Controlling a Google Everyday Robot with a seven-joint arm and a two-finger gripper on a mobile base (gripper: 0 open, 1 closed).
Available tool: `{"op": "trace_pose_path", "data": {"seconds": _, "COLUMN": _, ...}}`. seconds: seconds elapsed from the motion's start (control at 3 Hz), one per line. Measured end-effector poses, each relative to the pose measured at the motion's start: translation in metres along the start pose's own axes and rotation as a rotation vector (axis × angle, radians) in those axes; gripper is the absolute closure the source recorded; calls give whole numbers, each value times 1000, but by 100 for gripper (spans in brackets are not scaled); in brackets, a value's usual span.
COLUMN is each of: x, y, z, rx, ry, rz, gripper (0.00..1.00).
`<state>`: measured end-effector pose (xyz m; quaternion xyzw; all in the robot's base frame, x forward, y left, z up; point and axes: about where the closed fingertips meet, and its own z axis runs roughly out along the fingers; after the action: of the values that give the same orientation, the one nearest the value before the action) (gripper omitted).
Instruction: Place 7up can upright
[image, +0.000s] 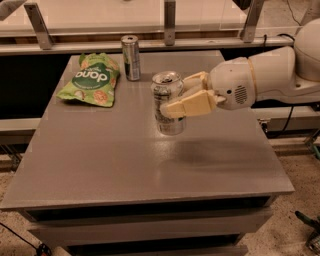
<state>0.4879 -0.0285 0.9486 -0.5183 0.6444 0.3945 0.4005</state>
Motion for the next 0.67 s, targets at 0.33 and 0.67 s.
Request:
{"op": "trace_pose_path", "data": {"seconds": 0.33, "x": -6, "y": 9, "z": 5, "rx": 16, "ry": -76, "rz": -49, "gripper": 100}}
{"op": "trace_pose_path", "data": {"seconds": 0.67, "x": -6, "y": 14, "z": 8, "rx": 53, "ry": -102, "rz": -84, "gripper": 100}}
